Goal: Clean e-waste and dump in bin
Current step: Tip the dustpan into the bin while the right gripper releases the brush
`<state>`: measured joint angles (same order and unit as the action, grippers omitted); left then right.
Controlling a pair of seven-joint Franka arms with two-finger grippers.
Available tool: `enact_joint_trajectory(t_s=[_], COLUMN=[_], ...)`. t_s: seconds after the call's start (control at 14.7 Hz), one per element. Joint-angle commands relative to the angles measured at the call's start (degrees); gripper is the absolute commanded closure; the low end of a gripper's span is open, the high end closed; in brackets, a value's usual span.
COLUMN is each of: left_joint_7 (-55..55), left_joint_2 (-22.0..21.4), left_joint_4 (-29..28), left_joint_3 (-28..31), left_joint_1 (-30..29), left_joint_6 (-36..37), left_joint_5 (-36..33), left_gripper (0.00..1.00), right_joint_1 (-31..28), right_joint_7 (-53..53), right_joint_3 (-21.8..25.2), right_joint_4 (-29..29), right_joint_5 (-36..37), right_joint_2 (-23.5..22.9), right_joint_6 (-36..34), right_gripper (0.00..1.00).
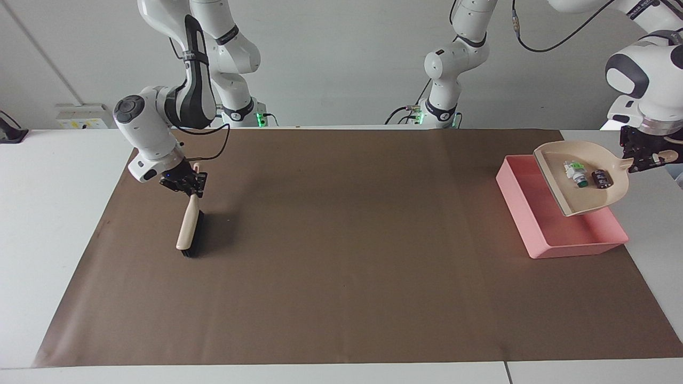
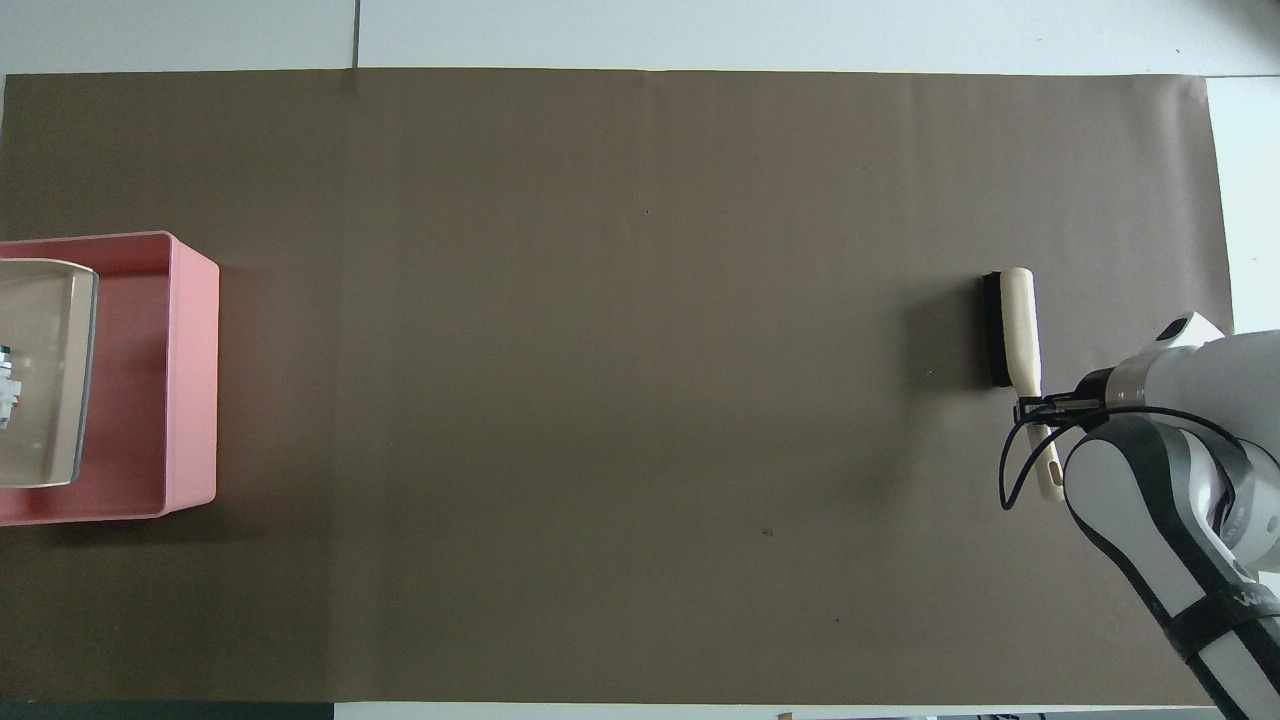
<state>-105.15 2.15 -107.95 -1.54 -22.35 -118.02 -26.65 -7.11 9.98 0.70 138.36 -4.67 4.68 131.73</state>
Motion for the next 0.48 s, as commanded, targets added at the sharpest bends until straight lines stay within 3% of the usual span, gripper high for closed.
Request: enact_joint_trajectory(t_s=[0.0, 0.27, 0.34, 0.41], left_joint_7=[6.33, 17.67, 20.22, 23.29], left_joint_2=[-0.83, -1.36, -1.36, -1.45], left_joint_4=[-3.66, -7.36, -8.15, -9.11], left_joint_3=[-0.05, -0.05, -0.05, -0.13], left_joint_1=[1.77, 5.12, 5.91, 6.61], left_joint_6=[-3.00, -2.91, -2.83, -2.56], left_joint_5=[-7.60, -17.45, -20.34, -23.24], left_gripper=[1.00, 1.00, 1.00, 1.00], right_joint_1=[-1.77, -1.77, -1.77, -1.77], right_joint_7=[1.09, 1.09, 1.09, 1.09], right_joint_3=[-0.79, -0.88, -0.88, -0.88], right_joint_4=[1.12, 1.21, 1.21, 1.21], right_joint_5=[1.76, 1.94, 1.94, 1.94], right_joint_2=[1.21, 1.21, 1.21, 1.21], right_joint_6=[0.89, 0.81, 0.72, 0.46], right_gripper=[1.00, 0.94, 0.83, 0.61])
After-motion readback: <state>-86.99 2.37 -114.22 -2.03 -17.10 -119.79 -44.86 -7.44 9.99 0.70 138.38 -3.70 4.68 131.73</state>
